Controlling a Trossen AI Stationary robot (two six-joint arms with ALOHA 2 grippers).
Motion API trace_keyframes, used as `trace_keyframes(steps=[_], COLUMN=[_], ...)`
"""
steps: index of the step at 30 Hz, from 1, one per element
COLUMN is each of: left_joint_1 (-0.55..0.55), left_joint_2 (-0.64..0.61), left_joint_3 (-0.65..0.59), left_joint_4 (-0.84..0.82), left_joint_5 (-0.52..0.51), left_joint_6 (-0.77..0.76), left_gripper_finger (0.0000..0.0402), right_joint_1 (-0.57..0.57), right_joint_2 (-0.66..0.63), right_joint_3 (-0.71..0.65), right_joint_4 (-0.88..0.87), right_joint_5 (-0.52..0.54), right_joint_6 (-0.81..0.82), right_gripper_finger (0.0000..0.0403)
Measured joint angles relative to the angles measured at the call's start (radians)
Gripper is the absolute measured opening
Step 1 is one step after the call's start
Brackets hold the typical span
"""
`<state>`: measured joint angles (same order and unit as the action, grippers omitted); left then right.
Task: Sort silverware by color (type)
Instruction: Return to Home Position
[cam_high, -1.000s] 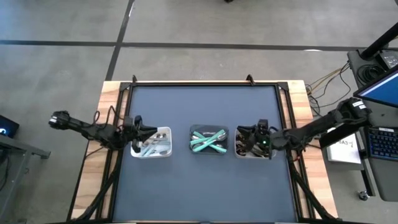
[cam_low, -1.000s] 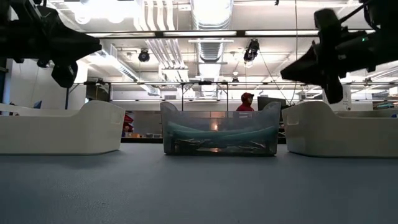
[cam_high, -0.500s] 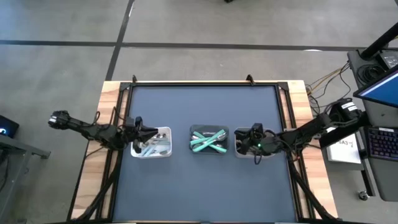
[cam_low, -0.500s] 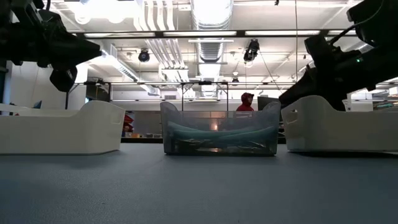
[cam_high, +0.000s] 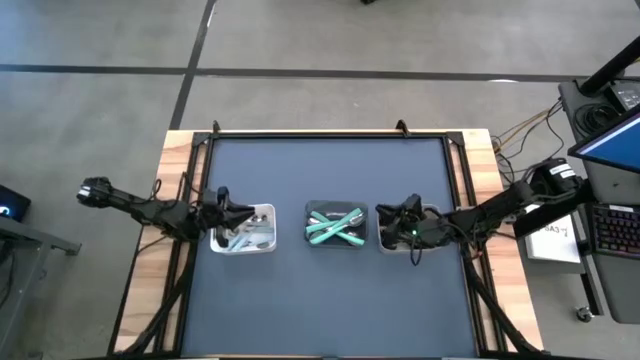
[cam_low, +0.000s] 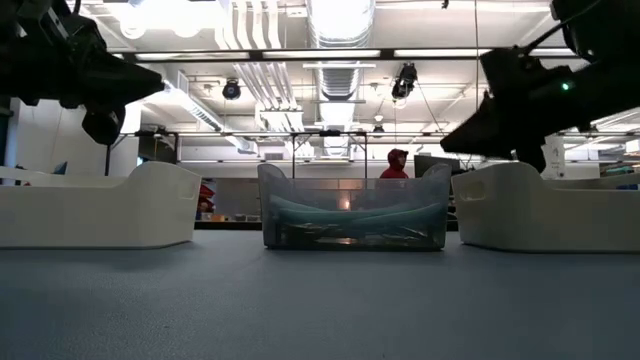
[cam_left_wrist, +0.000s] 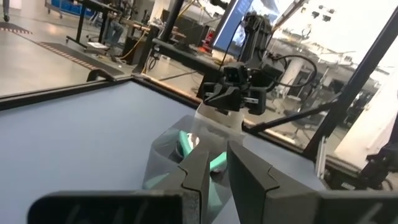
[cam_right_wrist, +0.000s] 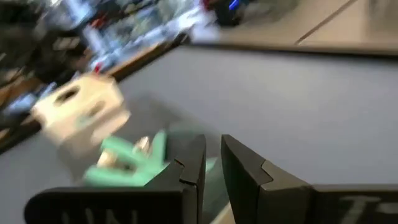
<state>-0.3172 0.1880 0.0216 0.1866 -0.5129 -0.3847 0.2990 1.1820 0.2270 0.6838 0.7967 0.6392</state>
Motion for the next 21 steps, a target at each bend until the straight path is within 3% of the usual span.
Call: trace_keyframes(steps=[6, 21], left_joint_1=[0.0, 0.0], left_joint_2=[0.0, -0.005], left_joint_3=[0.0, 0.0], left_joint_4=[0.052, 0.111], left_joint_5=[0.0, 0.0], left_joint_6=[-0.024, -0.022], left_gripper_finger=[0.0039, 0.0039], right_joint_1=[-0.032, -0.033], right_joint_2=[0.013, 0.012], right_joint_3=[0.079, 0.328], right_joint_4=[-0.005, -0.004], right_joint_5=[0.22, 0.217], right_joint_6=[-0.004, -0.004], right_gripper_finger=[0.0043, 0.0043])
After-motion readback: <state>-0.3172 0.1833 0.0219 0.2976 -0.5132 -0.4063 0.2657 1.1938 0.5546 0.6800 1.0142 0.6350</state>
